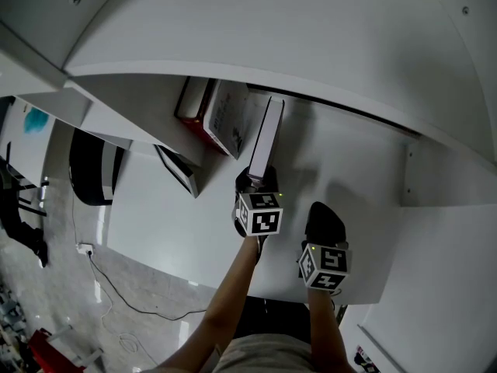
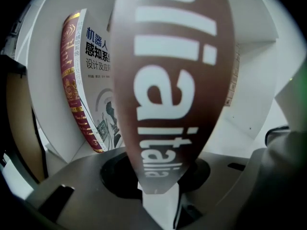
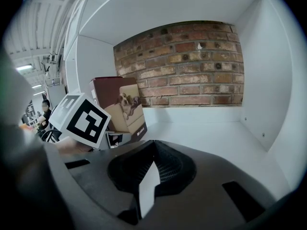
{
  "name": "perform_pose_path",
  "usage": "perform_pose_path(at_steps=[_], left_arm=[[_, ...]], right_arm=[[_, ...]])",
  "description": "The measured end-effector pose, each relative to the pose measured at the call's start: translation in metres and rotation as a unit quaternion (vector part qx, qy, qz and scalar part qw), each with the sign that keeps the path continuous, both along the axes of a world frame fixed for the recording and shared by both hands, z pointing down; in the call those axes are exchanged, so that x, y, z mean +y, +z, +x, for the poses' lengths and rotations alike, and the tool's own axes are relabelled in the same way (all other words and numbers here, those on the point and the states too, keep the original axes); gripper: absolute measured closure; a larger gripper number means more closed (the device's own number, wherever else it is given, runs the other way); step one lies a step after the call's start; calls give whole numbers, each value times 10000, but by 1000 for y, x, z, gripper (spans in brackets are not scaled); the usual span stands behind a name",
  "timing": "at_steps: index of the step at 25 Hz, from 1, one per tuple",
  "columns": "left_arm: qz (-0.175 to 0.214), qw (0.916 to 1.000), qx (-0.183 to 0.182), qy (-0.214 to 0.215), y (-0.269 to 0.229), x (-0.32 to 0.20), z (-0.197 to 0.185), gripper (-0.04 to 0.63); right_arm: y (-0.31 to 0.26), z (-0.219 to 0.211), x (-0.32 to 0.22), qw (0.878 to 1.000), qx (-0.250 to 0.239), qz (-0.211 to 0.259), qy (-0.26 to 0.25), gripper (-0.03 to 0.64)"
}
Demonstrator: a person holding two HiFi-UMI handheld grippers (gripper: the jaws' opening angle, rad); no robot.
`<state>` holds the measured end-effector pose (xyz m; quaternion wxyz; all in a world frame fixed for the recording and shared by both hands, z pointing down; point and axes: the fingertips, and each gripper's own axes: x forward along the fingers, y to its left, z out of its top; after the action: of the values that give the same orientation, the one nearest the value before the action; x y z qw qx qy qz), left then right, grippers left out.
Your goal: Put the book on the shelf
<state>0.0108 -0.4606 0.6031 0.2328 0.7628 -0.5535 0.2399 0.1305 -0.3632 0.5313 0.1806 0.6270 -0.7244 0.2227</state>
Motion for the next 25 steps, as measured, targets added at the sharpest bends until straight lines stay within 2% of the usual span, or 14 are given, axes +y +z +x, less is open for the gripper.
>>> perform_pose_path(at_steps=[5, 19, 25], left_arm=[[281, 9996, 37, 55, -14, 4, 4, 431], [308, 9994, 138, -5, -20, 35, -5, 421], [309, 9994, 21, -139, -22, 35, -7, 440]], right_arm=[[-2, 0, 3, 10000, -7, 25, -5, 600], [-9, -9, 15, 9999, -6, 111, -105, 600], [-11, -8, 20, 9999, 6, 122, -106, 600]])
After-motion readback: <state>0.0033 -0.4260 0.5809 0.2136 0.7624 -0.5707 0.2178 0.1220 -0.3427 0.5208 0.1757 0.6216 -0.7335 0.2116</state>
